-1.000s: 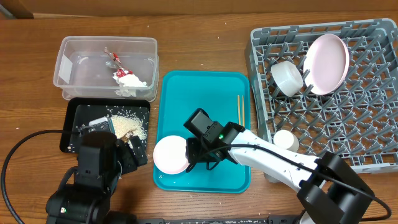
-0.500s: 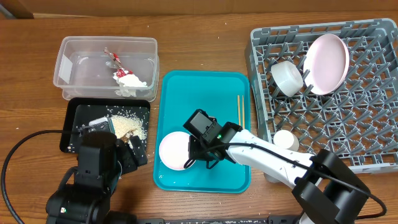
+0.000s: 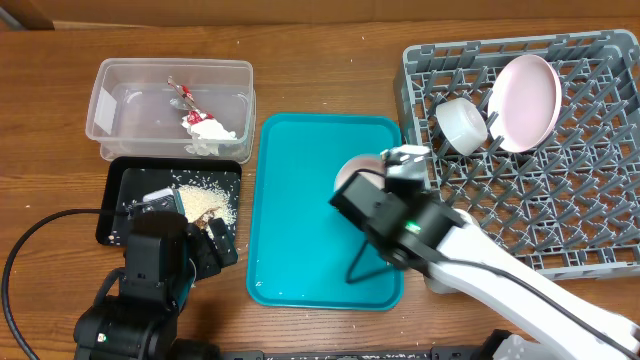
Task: Sort waste into correct bins and load items into the dishwasher
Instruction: 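Carry the small pink bowl into the dish rack with the right gripper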
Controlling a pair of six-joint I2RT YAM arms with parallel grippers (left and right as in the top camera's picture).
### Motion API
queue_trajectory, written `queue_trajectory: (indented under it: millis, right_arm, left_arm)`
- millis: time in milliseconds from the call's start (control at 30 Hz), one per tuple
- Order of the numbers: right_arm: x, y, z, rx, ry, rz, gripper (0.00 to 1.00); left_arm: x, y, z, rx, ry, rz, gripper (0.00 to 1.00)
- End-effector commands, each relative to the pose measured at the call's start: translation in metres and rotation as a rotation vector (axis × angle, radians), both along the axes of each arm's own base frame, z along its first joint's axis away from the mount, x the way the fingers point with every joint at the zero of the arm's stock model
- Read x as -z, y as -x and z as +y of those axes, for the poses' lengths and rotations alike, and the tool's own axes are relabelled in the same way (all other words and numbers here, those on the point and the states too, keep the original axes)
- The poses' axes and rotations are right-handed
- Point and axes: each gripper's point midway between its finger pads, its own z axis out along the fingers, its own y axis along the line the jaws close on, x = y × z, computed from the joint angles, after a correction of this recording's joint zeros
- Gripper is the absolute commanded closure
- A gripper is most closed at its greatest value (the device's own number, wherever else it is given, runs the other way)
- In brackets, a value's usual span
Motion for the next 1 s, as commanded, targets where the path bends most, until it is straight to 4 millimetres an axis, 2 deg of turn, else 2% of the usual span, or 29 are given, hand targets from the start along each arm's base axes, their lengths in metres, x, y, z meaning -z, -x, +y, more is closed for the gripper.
queue_trajectory:
  millis: [0, 67, 167, 300, 433, 533, 700, 767, 967]
  right_arm:
    - [-0.102, -0.015, -0.061, 0.185, 0.199, -0.448, 0.96]
    - [-0.127, -0.012, -0.079, 0.231, 0.269, -0.538, 0.96]
    - [-0.142, -0.011, -0.099, 0.266, 0.399, -0.556, 0.96]
    - [-0.14, -0.017, -0.132, 0.304, 0.576, -0.449, 0.96]
    - [-0.134, -0.021, -0.171, 0.422, 0.636, -0.374, 0.96]
    - [-0.117, -0.026, -0.196, 0.491, 0.619, -0.291, 0.96]
    - [-0.083, -0.032, -0.218, 0.53, 0.592, -0.154, 0.96]
    - [-0.072, -0.034, -0.221, 0.532, 0.608, -0.115, 0.96]
    - [-0.028, -0.038, -0.214, 0.467, 0.606, 0.06, 0.96]
  left_arm:
    - [-0.002, 0.0, 0.002, -0.02, -0.002, -0.012, 0.0]
    - [-0.002, 0.0, 0.002, -0.02, -0.002, -0.012, 0.0]
    - [-0.002, 0.0, 0.002, -0.02, -0.002, -0.012, 0.0]
    - [-0.002, 0.0, 0.002, -0.02, -0.002, -0.012, 0.0]
    - [-0.002, 0.0, 0.002, -0.02, -0.002, -0.012, 0.0]
    - [-0.002, 0.0, 0.002, -0.02, -0.002, -0.012, 0.0]
    - [-0.002, 0.0, 0.002, -0.02, -0.002, -0.012, 0.0]
    - [-0.002, 0.0, 0.002, -0.02, -0.002, -0.012, 0.0]
    - [-0.002, 0.0, 0.002, -0.02, -0.002, -0.012, 0.0]
